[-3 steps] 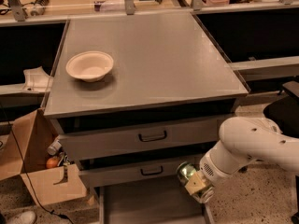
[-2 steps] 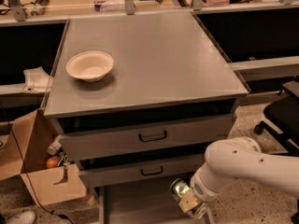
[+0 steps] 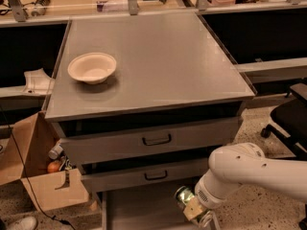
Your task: Place green can into bottom drawer
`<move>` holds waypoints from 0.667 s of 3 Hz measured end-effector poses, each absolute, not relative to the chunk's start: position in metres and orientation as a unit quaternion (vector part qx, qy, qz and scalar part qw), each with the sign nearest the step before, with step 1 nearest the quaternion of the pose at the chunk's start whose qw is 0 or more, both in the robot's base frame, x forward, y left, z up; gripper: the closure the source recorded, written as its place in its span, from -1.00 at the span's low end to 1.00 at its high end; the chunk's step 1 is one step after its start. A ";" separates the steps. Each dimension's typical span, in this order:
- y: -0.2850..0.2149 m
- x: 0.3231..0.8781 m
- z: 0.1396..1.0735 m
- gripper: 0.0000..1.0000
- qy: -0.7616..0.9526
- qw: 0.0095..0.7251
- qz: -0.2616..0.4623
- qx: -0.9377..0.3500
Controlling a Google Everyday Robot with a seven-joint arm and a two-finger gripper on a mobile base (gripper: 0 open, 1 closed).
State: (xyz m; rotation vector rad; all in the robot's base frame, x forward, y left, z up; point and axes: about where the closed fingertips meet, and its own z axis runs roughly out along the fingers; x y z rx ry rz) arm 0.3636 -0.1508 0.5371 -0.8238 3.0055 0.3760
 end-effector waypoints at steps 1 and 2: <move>-0.141 0.355 0.509 1.00 0.961 -0.013 0.125 -0.246; -0.131 0.348 0.478 1.00 0.965 -0.030 0.135 -0.222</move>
Offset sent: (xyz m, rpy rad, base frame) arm -0.0217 0.0284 -0.0908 0.0189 0.1206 -0.1164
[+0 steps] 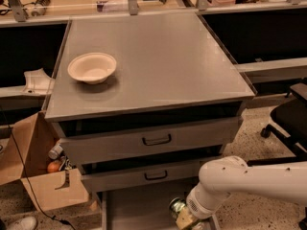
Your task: Place green can into bottom drawer
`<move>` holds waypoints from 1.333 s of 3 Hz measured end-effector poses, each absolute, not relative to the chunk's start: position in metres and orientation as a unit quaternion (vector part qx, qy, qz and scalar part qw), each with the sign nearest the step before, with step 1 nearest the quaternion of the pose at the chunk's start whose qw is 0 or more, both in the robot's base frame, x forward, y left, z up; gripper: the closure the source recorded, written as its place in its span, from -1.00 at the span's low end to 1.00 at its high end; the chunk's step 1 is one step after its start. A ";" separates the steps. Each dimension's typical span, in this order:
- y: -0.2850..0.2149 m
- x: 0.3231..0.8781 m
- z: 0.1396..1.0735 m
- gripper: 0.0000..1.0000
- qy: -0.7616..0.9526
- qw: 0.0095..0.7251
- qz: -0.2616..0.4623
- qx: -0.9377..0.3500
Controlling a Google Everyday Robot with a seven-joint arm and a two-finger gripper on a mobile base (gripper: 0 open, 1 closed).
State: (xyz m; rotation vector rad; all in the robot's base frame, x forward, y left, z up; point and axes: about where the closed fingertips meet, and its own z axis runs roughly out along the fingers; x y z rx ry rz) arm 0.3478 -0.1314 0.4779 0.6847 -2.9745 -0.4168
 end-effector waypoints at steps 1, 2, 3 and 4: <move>-0.131 0.347 0.477 1.00 -0.965 0.032 -0.136 0.223; -0.119 0.344 0.455 1.00 -0.962 0.040 -0.133 0.235; -0.095 0.343 0.417 1.00 -0.959 0.047 -0.126 0.248; -0.095 0.343 0.418 1.00 -0.960 0.048 -0.126 0.245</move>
Offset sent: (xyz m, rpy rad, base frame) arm -0.0080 0.0343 -0.0591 -0.0191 0.0288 0.0758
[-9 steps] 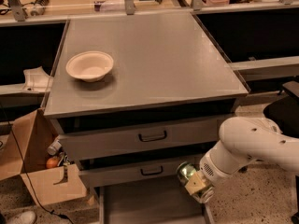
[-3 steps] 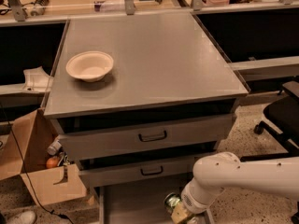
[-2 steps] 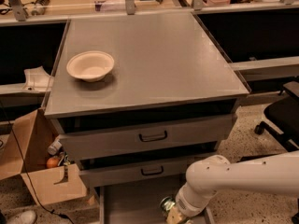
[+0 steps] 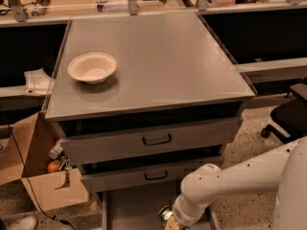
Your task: Place green can into bottom drawer
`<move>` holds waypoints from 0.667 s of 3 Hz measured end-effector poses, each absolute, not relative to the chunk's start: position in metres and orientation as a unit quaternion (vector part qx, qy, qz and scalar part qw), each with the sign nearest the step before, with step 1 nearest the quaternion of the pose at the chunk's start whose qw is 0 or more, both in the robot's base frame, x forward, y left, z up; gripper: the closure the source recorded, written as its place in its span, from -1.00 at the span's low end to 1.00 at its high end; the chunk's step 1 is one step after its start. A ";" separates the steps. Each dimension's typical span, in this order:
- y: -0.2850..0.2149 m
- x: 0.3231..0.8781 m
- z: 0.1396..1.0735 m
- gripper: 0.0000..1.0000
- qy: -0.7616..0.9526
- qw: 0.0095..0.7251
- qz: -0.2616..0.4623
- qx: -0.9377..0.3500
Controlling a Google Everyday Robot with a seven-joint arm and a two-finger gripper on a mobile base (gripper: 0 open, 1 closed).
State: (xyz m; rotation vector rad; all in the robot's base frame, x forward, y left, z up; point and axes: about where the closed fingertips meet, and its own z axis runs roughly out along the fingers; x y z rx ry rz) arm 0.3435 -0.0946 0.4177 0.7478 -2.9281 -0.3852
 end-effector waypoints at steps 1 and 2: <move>-0.095 0.343 0.418 1.00 -0.960 0.048 -0.126 0.245; -0.089 0.342 0.392 1.00 -0.962 0.060 -0.130 0.232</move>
Offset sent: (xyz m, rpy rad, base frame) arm -0.0018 0.0168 -0.0686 -0.0033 0.0723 -0.0658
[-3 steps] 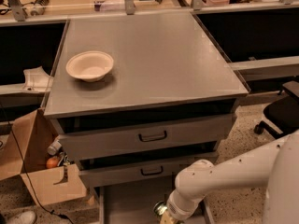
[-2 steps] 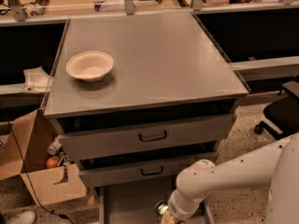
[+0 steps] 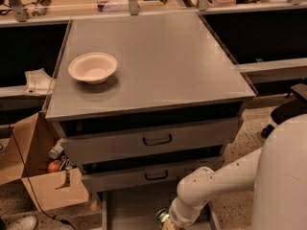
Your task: Place green can into bottom drawer
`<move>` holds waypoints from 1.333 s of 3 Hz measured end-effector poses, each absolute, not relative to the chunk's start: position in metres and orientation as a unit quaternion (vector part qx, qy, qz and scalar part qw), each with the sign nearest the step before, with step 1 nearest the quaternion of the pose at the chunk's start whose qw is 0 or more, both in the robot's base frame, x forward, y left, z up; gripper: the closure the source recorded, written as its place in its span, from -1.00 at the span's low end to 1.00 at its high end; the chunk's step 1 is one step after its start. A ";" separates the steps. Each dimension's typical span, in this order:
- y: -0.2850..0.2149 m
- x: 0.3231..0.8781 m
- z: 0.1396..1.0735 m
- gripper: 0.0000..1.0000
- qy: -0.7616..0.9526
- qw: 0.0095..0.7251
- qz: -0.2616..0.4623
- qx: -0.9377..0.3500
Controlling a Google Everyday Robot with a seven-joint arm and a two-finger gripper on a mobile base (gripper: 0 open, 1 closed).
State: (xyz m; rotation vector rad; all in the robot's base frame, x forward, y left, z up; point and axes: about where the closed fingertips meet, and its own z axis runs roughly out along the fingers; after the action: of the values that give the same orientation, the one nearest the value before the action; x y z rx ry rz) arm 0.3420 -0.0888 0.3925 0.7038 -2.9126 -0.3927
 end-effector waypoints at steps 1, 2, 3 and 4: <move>-0.077 0.342 0.363 1.00 -0.960 0.078 -0.141 0.228; -0.067 0.340 0.343 1.00 -0.958 0.097 -0.145 0.227; -0.066 0.338 0.341 1.00 -0.958 0.099 -0.146 0.227; -0.070 0.337 0.323 1.00 -0.962 0.108 -0.151 0.201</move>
Offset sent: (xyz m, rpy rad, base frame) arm -0.0026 0.0347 -0.0723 0.0125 0.1246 0.0040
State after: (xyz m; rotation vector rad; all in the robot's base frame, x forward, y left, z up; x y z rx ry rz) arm 0.3371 -0.0699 0.3226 0.5918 -2.8309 -0.4434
